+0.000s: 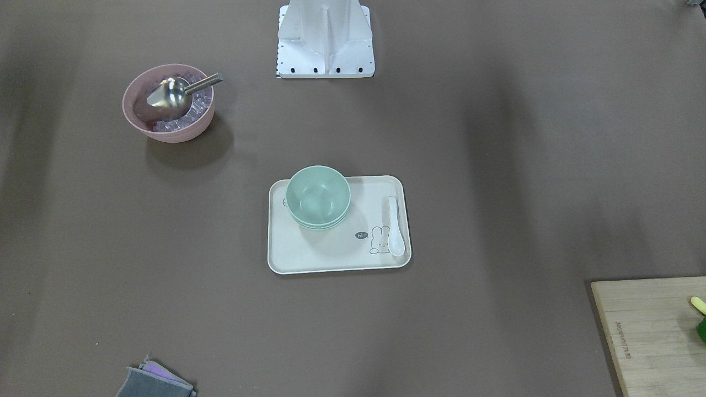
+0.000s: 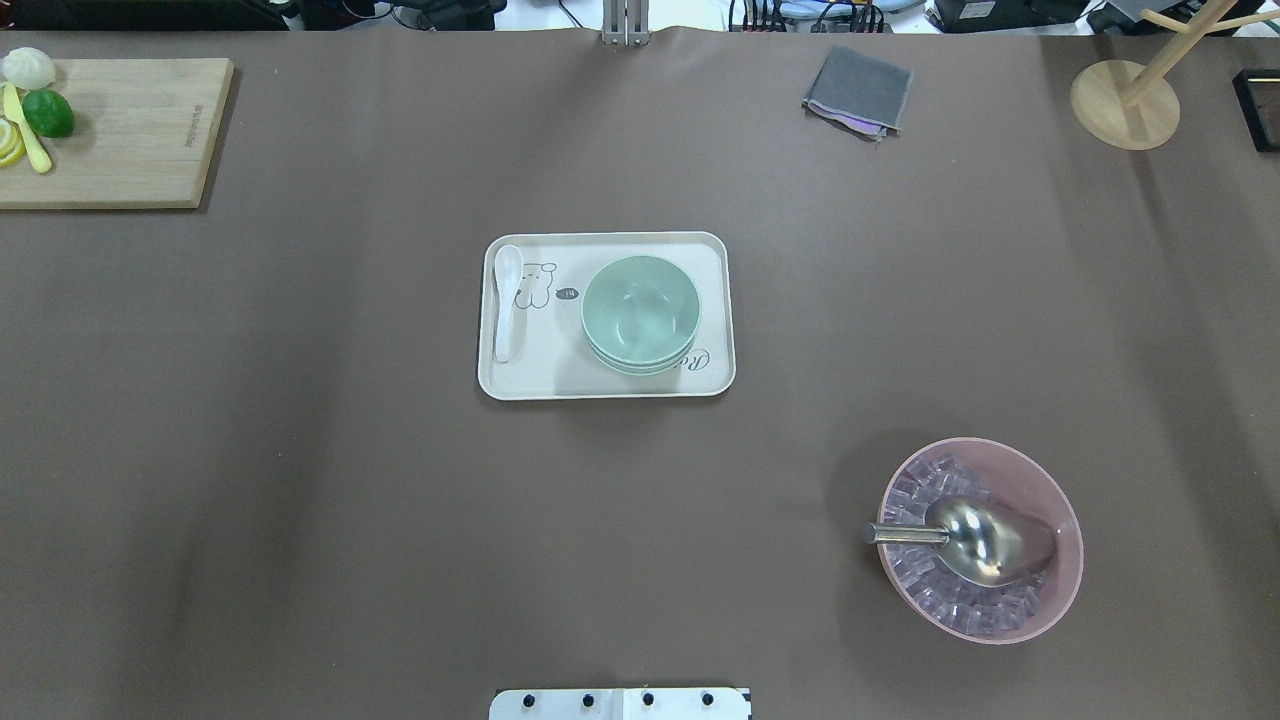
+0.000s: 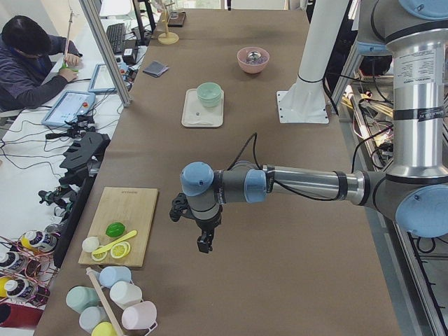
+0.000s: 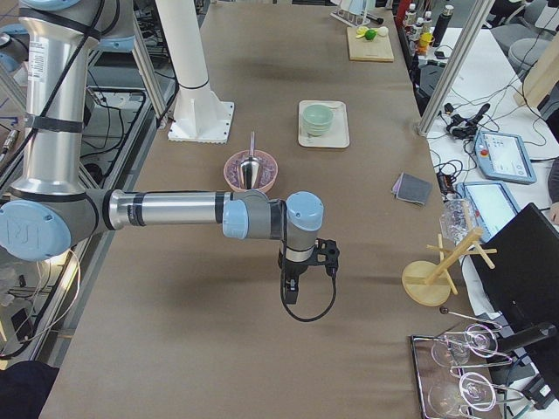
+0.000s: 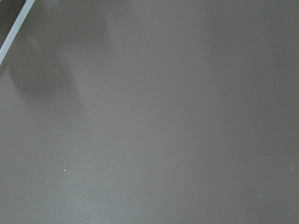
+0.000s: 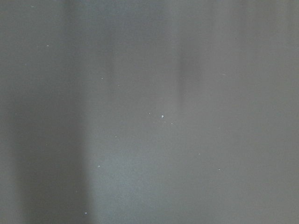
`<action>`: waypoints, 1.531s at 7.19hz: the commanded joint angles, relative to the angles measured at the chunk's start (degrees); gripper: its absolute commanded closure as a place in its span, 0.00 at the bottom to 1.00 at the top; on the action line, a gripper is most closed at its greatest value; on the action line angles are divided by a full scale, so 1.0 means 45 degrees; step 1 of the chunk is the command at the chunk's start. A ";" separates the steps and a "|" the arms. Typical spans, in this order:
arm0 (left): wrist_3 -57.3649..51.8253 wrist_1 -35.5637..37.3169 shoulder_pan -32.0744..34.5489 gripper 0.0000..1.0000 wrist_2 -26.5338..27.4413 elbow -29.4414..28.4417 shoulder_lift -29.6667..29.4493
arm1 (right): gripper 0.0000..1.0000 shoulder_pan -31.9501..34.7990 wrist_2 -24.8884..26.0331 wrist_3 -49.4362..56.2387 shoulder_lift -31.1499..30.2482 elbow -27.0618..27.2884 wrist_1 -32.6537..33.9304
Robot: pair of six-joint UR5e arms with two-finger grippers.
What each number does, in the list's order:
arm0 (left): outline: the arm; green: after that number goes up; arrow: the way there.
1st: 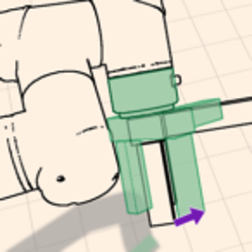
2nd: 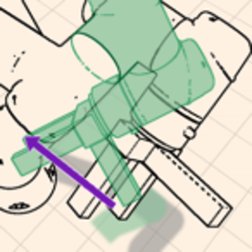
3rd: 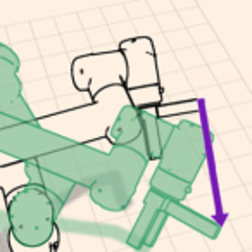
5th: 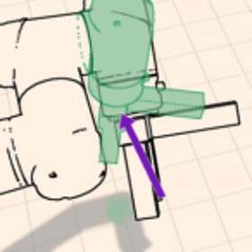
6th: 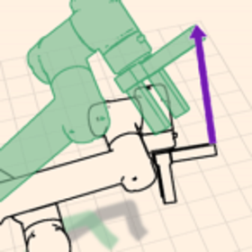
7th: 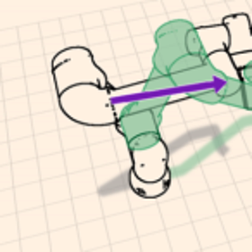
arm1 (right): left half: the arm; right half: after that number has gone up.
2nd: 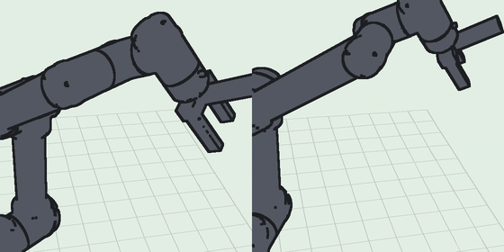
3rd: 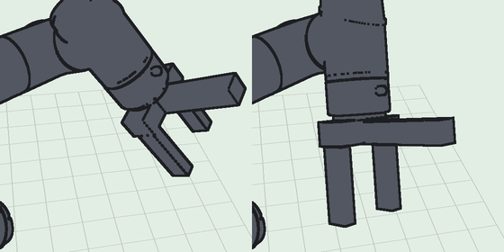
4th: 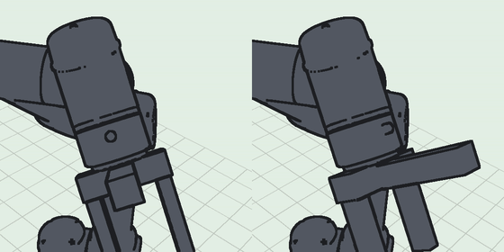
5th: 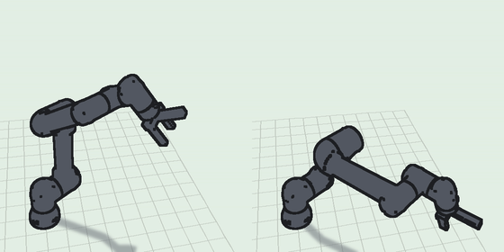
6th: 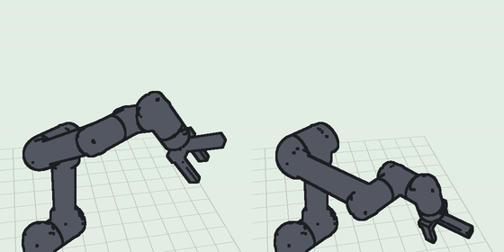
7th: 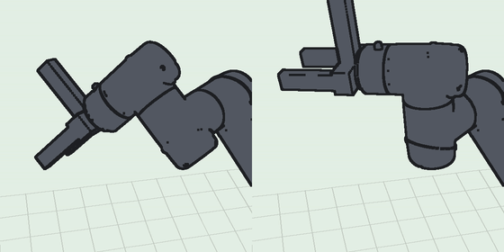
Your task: Stack green bowls together
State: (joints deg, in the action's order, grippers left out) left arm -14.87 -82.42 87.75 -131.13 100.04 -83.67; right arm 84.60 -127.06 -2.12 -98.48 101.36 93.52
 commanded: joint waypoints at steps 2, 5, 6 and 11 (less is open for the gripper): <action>0.0003 0.0016 -0.0007 0.01 0.0000 -0.0025 0.0039 | 0.00 -0.0070 -0.0026 0.0002 0.0009 0.0015 -0.0001; 0.0022 -0.0023 -0.0007 0.01 0.0000 0.0053 0.0234 | 0.00 -0.0148 -0.0260 0.0002 0.0048 0.0034 -0.0001; 0.0022 -0.0004 -0.0007 0.01 0.0000 0.0053 0.0234 | 0.00 -0.0168 -0.0261 0.0002 0.0048 0.0054 -0.0021; 0.0022 -0.0023 -0.0007 0.01 0.0000 -0.0005 0.0234 | 0.00 -0.0285 -0.0261 0.0138 0.0048 0.0073 -0.0175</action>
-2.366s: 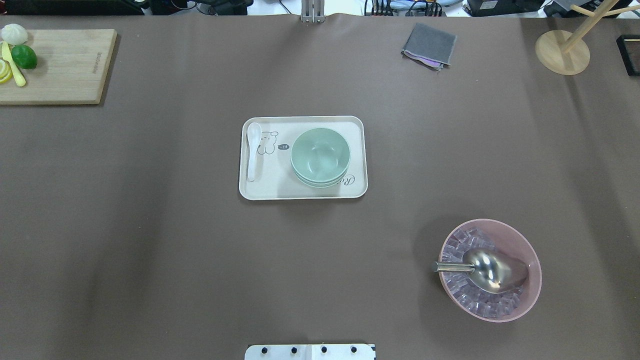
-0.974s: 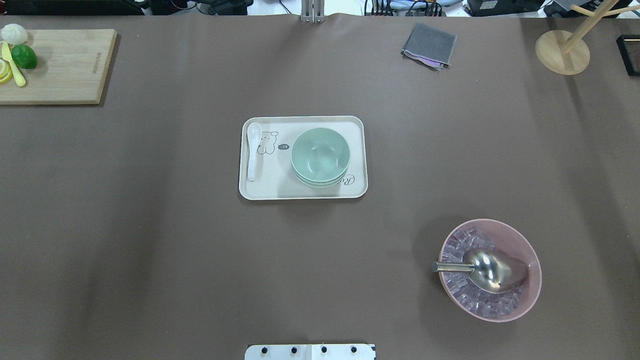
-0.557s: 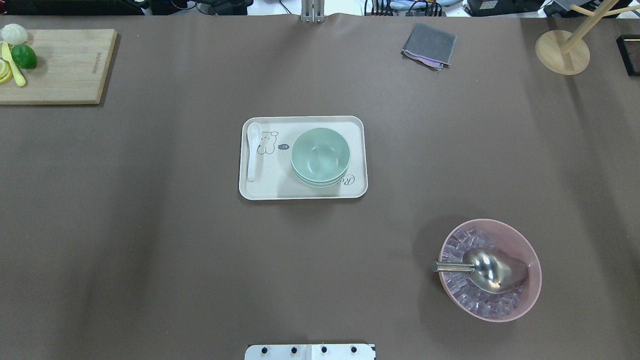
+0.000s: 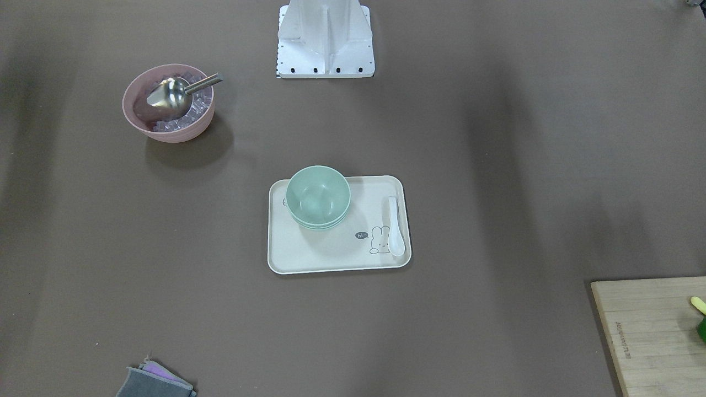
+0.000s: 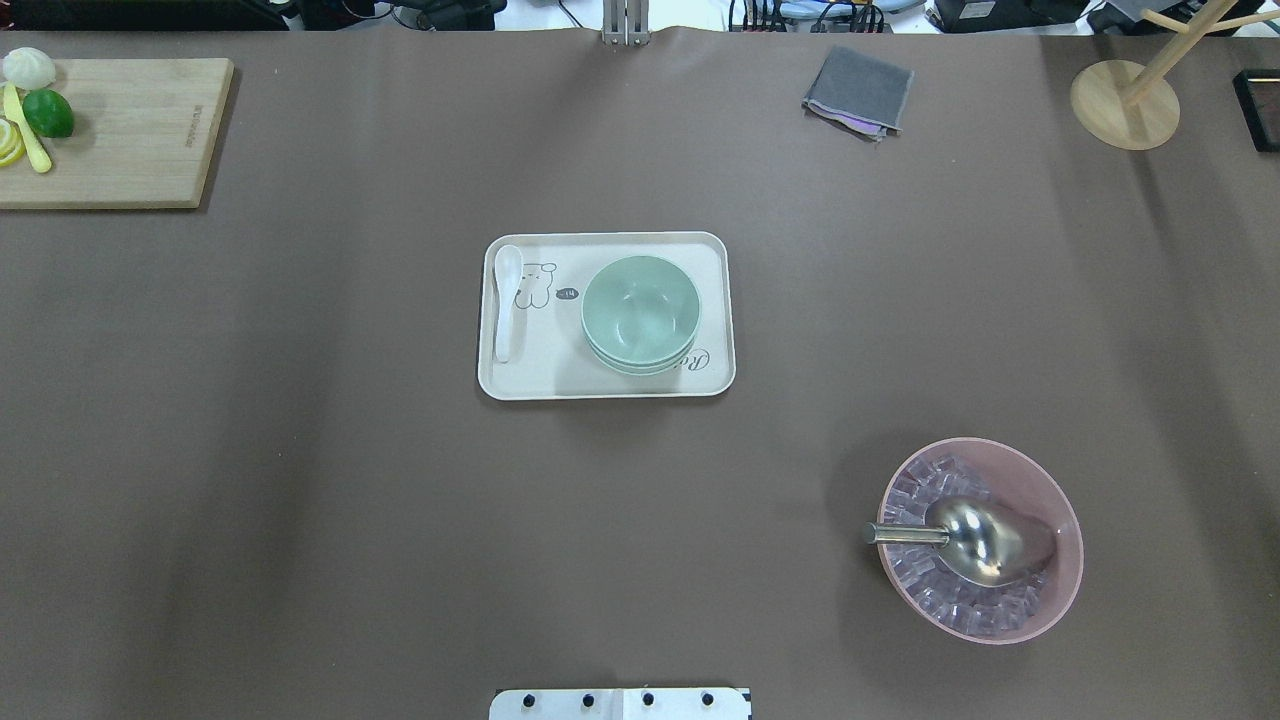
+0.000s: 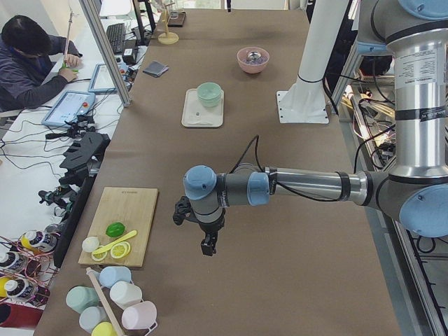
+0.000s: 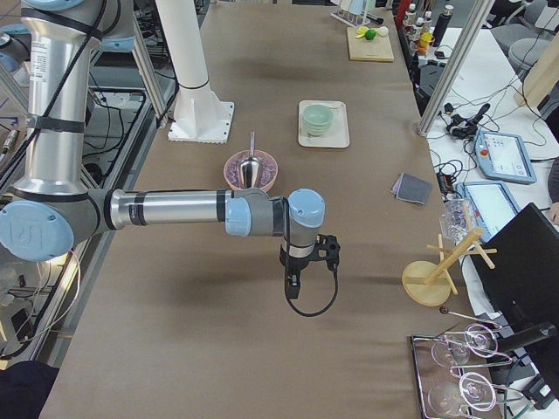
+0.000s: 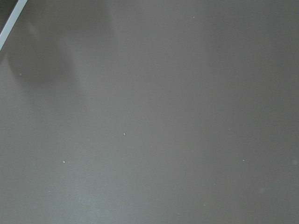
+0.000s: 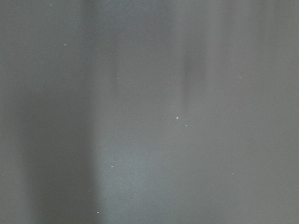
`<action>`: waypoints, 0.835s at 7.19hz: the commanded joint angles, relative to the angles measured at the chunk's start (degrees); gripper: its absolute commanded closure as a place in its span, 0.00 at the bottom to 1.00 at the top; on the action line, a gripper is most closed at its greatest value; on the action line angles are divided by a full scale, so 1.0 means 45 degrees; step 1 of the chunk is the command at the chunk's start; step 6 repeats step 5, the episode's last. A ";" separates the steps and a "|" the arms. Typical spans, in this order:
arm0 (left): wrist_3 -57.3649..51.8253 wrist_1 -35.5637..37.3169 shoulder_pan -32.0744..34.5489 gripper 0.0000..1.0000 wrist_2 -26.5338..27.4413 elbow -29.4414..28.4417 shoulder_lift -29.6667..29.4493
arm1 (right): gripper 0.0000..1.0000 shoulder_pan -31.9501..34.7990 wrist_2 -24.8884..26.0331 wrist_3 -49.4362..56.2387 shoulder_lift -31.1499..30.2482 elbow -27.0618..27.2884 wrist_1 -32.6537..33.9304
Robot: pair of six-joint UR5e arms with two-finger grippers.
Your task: Stack green bowls together
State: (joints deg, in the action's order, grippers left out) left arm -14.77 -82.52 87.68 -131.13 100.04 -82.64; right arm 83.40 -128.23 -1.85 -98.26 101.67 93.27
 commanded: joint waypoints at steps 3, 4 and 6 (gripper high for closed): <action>0.0000 0.0018 0.0007 0.01 0.0000 0.0034 0.0005 | 0.00 -0.0037 -0.0020 0.0098 -0.0078 -0.0035 -0.0551; 0.0019 0.0018 0.0007 0.01 0.0000 0.0034 0.0005 | 0.00 -0.0037 -0.0020 0.0098 -0.0078 -0.0035 -0.0551; 0.0039 -0.0002 0.0007 0.01 -0.0019 -0.0004 0.0005 | 0.00 -0.0056 -0.0020 0.0098 -0.0078 -0.0016 -0.0590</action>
